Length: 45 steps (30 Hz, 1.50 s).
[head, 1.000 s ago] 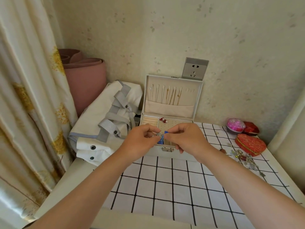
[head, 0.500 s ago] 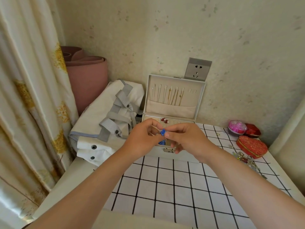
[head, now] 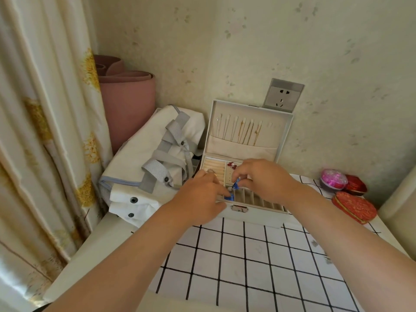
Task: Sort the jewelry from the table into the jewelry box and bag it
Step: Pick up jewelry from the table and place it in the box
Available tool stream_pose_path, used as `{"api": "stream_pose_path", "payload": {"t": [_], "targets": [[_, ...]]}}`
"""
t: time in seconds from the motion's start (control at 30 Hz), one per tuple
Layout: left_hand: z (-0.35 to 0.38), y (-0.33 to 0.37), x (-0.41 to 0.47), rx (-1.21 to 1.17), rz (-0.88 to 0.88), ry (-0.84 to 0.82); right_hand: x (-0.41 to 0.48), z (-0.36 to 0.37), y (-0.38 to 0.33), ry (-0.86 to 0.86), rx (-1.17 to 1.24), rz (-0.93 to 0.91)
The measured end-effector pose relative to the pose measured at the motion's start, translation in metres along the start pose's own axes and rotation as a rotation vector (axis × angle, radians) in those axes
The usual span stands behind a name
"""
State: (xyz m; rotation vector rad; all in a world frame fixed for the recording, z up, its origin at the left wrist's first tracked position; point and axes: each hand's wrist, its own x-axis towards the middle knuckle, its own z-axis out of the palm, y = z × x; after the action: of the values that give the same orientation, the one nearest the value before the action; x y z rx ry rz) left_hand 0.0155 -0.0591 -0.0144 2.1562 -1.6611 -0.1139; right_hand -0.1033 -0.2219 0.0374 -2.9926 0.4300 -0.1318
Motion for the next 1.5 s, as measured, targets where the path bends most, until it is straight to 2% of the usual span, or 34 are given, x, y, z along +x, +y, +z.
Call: {"api": "stream_pose_path", "payload": {"t": [0.13,0.23,0.43,0.53,0.63,0.83,0.93,1.0,1.1,1.2,1.33,1.5], "targets": [[-0.004,-0.001,0.0,-0.039,-0.02,-0.035,0.015,0.004,-0.005,-0.087,-0.173,-0.081],[-0.005,-0.003,0.001,-0.053,-0.03,-0.039,0.02,0.008,-0.007,-0.108,-0.195,-0.093],[0.0,-0.004,0.004,0.025,-0.053,0.049,0.014,0.013,-0.006,-0.023,0.105,0.065],[0.001,-0.002,0.004,0.049,-0.036,-0.006,0.009,0.019,-0.005,0.047,0.198,0.141],[0.003,-0.001,0.003,0.075,-0.028,-0.02,0.005,0.028,-0.005,0.046,0.147,0.148],[0.002,0.002,0.004,0.005,0.006,0.056,0.006,0.034,0.001,0.074,0.114,0.144],[0.004,0.002,0.004,0.036,0.032,0.024,0.005,0.034,0.002,0.129,0.217,0.163],[0.004,0.002,0.004,0.045,0.027,0.011,0.001,0.035,0.004,0.078,0.266,0.143],[0.004,0.001,0.007,0.041,0.023,0.011,-0.001,0.037,0.006,0.044,0.213,0.09],[0.009,0.0,0.009,0.016,0.003,0.1,0.0,0.036,0.007,0.047,0.208,0.042],[0.015,0.003,0.012,0.018,-0.023,0.191,-0.004,0.037,0.01,0.048,0.395,0.094],[0.019,0.006,0.014,0.067,-0.002,0.2,-0.009,0.04,0.013,0.232,0.625,0.264]]}}
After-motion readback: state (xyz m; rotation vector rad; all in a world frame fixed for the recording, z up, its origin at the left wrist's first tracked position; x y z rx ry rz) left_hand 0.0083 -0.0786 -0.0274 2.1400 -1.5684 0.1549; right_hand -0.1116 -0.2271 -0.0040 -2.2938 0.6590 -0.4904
